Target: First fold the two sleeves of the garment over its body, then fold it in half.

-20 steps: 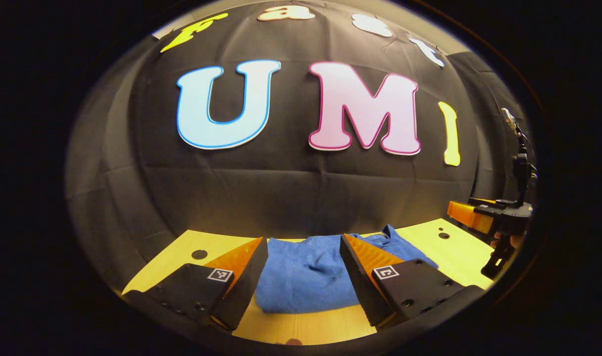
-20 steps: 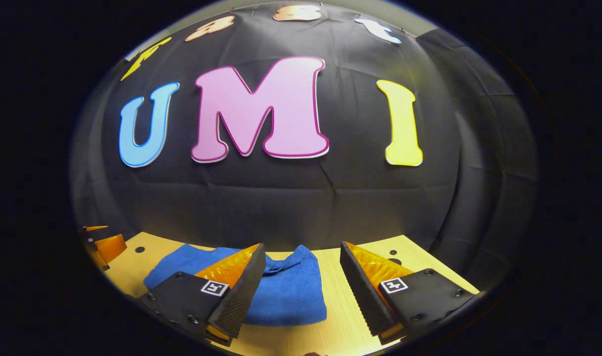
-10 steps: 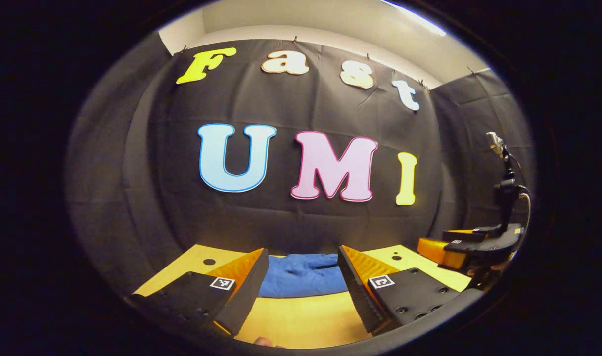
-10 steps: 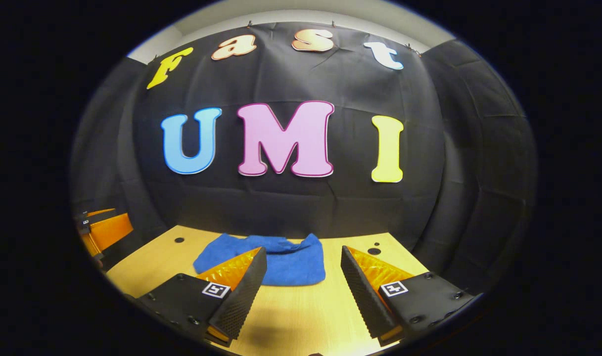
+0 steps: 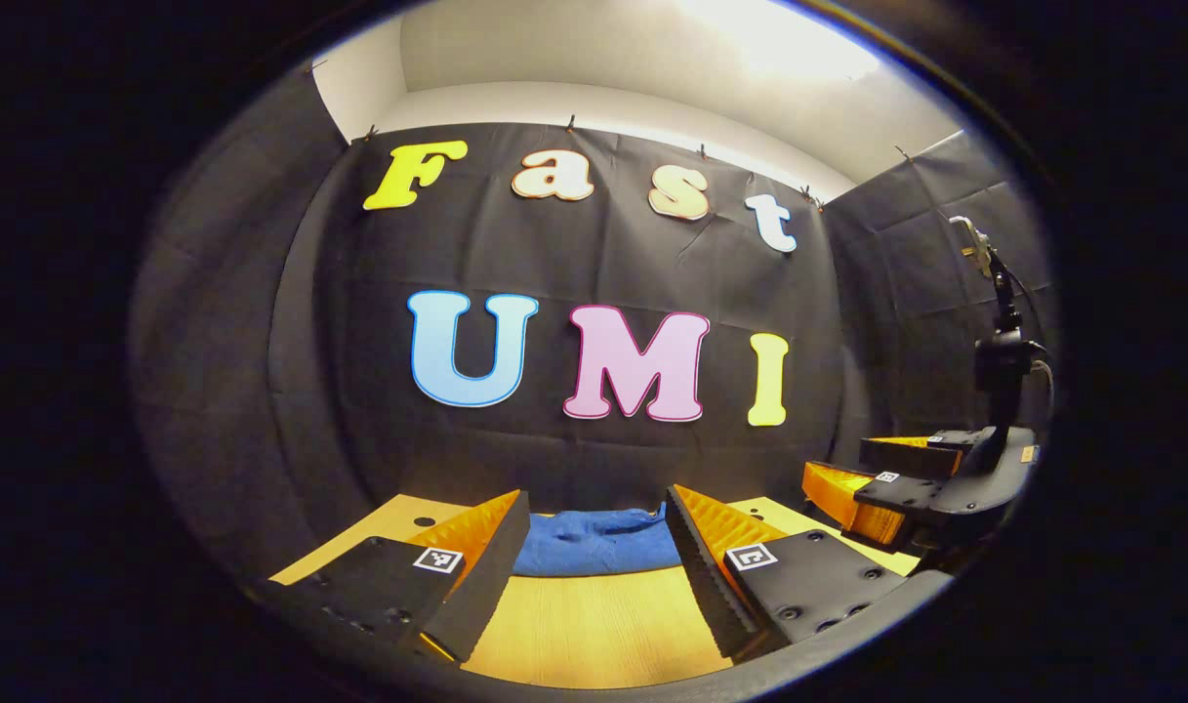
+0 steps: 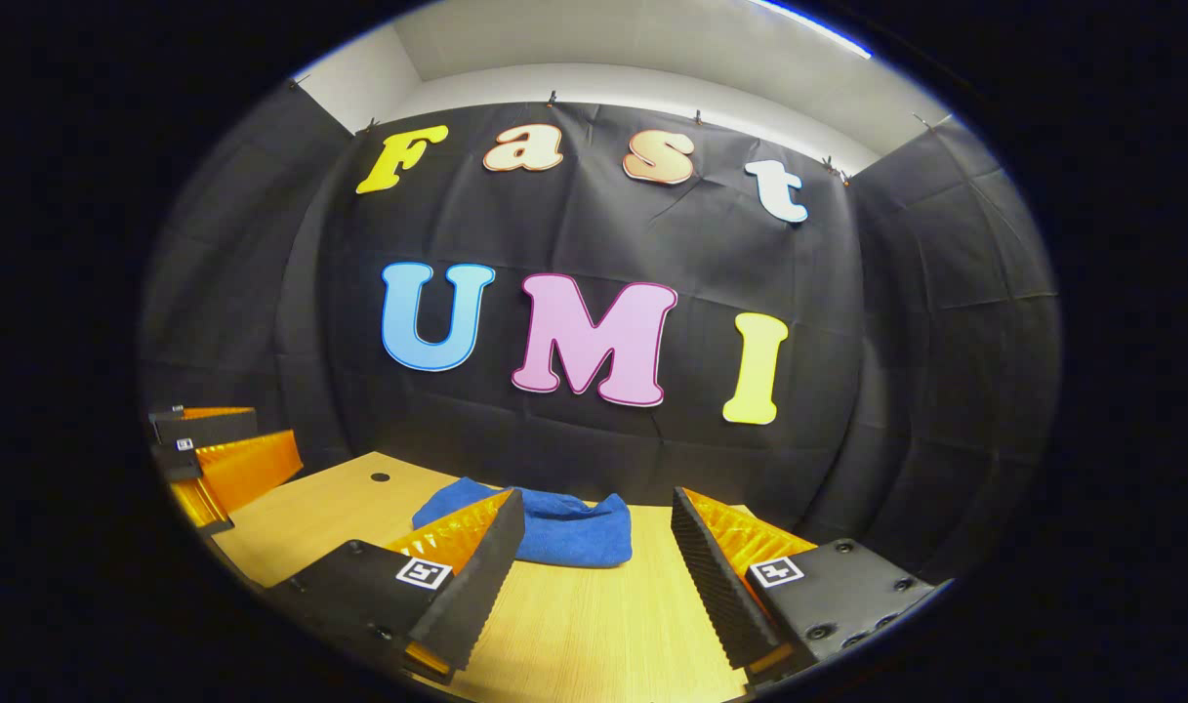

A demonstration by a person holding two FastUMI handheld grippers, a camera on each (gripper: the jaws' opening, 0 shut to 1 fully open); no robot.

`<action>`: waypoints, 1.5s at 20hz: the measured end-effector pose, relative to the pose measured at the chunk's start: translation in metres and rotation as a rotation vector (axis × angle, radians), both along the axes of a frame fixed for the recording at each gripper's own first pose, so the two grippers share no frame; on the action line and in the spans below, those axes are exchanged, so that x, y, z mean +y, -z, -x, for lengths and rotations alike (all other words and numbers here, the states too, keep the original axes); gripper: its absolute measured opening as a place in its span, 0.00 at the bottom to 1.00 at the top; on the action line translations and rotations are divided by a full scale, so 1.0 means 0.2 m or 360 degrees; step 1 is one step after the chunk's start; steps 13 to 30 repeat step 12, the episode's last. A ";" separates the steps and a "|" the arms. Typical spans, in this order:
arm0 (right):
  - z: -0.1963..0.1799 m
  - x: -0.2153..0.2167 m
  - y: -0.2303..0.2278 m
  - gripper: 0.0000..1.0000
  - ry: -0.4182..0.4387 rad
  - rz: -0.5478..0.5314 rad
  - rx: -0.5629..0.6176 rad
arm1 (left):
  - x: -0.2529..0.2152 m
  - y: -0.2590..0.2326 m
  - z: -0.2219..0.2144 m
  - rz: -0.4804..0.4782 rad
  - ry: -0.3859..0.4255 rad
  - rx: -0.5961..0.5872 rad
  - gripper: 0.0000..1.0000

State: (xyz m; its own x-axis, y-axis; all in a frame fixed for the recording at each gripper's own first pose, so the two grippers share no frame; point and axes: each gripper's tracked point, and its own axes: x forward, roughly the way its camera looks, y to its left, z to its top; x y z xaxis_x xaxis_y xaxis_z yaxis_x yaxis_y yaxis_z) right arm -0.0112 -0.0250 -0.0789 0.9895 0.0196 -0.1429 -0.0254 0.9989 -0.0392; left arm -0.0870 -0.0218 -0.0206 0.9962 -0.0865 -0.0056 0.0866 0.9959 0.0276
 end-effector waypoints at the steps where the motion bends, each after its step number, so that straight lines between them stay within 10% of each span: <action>1: 0.00 0.00 0.01 0.95 0.0007 -0.0045 0.0009 | 0.00 -0.04 0.00 -0.0018 0.0000 -0.0034 0.80; 30: -0.01 0.07 -0.04 0.95 -0.0053 -0.0069 -0.0013 | -0.05 -0.07 0.03 0.0042 -0.0025 -0.0058 0.80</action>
